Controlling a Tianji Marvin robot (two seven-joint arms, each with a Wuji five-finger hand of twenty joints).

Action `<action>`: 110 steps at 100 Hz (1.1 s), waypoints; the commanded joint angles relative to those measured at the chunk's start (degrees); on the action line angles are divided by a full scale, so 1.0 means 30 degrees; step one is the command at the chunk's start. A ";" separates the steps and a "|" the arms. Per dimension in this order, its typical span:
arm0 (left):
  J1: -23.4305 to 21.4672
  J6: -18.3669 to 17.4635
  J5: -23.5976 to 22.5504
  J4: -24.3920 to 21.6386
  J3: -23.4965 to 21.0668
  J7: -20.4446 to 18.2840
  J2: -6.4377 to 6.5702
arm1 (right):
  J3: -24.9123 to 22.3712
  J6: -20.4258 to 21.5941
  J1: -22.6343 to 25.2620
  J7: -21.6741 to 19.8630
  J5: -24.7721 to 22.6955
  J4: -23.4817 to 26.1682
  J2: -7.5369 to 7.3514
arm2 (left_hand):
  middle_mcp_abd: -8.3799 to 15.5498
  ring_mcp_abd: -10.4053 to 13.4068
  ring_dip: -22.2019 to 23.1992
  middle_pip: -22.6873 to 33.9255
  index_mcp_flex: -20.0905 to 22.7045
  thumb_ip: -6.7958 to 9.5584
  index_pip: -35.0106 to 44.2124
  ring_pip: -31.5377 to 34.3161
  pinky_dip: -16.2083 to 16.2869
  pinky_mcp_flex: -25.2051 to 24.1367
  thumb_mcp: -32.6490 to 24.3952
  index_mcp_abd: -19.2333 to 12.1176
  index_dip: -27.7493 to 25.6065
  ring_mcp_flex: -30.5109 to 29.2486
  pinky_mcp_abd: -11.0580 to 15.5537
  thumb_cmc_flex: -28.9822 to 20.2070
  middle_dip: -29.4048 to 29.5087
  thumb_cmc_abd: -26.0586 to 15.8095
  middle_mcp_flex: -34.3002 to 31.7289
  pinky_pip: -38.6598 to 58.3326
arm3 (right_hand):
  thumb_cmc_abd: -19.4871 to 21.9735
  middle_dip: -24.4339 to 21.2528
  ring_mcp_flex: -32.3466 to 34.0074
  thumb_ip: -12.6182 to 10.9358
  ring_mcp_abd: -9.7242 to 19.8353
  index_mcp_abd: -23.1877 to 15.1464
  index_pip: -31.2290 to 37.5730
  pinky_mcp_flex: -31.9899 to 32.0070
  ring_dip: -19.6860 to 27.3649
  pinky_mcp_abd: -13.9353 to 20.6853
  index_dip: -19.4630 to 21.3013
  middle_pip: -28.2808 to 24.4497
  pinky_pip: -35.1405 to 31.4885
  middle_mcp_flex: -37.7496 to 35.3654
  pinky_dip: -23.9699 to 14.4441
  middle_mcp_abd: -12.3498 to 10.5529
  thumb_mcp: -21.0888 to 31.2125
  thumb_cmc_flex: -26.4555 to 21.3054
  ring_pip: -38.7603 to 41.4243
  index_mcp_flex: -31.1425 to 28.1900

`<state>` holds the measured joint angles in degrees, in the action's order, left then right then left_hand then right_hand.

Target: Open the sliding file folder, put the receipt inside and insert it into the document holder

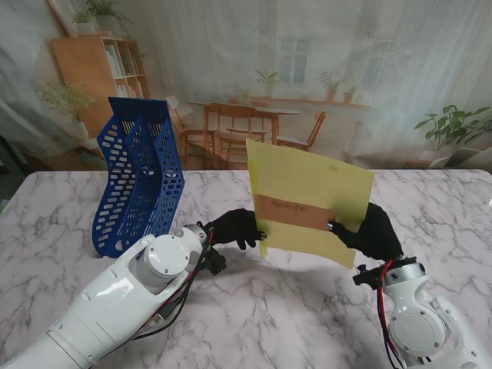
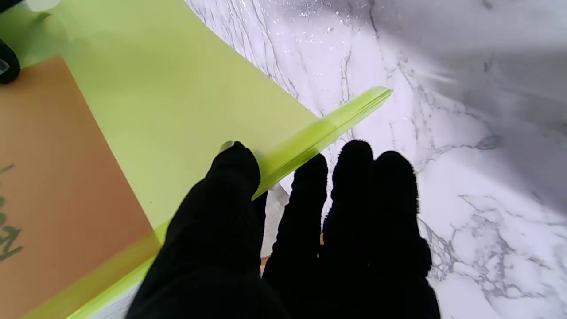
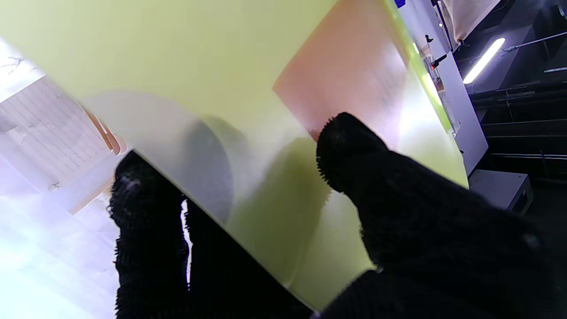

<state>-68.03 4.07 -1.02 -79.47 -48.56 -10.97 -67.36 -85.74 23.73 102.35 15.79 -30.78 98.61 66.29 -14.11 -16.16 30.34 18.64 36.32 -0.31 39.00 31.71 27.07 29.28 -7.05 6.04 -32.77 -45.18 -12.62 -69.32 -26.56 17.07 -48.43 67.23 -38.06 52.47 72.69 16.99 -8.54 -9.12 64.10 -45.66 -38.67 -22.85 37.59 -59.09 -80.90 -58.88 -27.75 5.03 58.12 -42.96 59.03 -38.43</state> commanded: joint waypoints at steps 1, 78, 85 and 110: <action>-0.0073 0.0043 -0.0120 0.0012 -0.0033 -0.0114 -0.0042 | -0.0050 -0.0067 0.0060 0.0117 -0.0024 0.0046 0.0051 | 0.0560 -0.0479 0.0184 0.0353 0.1189 -0.0078 0.0286 0.0754 0.0456 0.0568 -0.2388 0.0489 0.0312 -0.0755 0.0940 -0.1538 -0.0604 -0.0631 -0.1407 0.0592 | 0.1637 0.0102 0.0726 -0.0980 0.0225 -0.2174 0.1465 0.0056 0.0070 -0.0208 0.0752 -0.0158 -0.0024 0.0202 -0.0128 -0.0107 0.1825 -0.1776 0.0533 -0.0969; 0.0227 -0.0438 -0.2013 -0.0806 -0.0418 -0.0578 0.0466 | 0.0262 -0.0571 -0.0306 -0.0089 -0.2763 -0.0418 -0.0391 | 0.0692 0.0082 -0.0900 -0.0518 0.2900 0.0432 -0.0870 0.0215 -0.0201 0.1329 0.0459 0.1446 0.2536 -0.1833 0.0339 -0.1531 0.3037 -0.1050 -0.3137 0.0974 | 0.1377 0.0056 0.0758 -0.0978 0.0097 -0.2024 0.1424 -0.0251 -0.0425 -0.0399 0.0688 -0.0190 -0.0434 -0.0052 -0.0385 0.0130 0.2102 -0.1751 0.1658 -0.1250; 0.0240 -0.0516 -0.2123 -0.0876 -0.0492 -0.0652 0.0513 | 0.0345 -0.0725 -0.0351 -0.0308 -0.2986 -0.0407 -0.0468 | 0.0713 0.0070 -0.0934 -0.0527 0.2892 0.0435 -0.0908 0.0209 -0.0190 0.1316 0.0519 0.1437 0.2579 -0.1820 0.0296 -0.1491 0.3137 -0.1109 -0.3124 0.0980 | 0.1332 0.0061 0.0744 -0.0977 0.0084 -0.2028 0.1416 -0.0295 -0.0467 -0.0433 0.0686 -0.0182 -0.0470 -0.0094 -0.0414 0.0138 0.2125 -0.1754 0.1747 -0.1255; 0.0567 -0.0657 -0.2512 -0.1029 -0.0459 -0.1019 0.0657 | 0.0716 -0.1301 -0.0592 -0.0588 -0.3760 -0.0455 -0.0629 | 0.0781 -0.0043 -0.0959 -0.0402 0.2928 0.0459 -0.0922 0.0239 -0.0034 0.0746 0.0751 0.1337 0.2579 -0.1442 0.0154 -0.1324 0.3430 -0.1301 -0.3140 0.1086 | 0.1230 0.0100 0.0754 -0.0974 0.0043 -0.1947 0.1386 -0.0401 -0.0600 -0.0496 0.0647 -0.0134 -0.0576 -0.0214 -0.0498 0.0230 0.2226 -0.1747 0.2041 -0.1360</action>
<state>-67.26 2.53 -8.16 -81.62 -50.04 -12.89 -65.49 -84.08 20.42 100.57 14.39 -41.02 97.78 64.55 -14.97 -15.58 28.10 16.32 41.56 -1.14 34.12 32.49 26.95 32.84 -5.93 10.68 -24.97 -49.63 -13.25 -71.18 -16.91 17.12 -54.51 69.28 -38.14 52.46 73.33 17.05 -8.55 -9.04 64.01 -45.93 -39.36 -22.87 37.69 -59.09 -80.94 -58.92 -28.27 5.10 57.56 -42.64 60.89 -38.38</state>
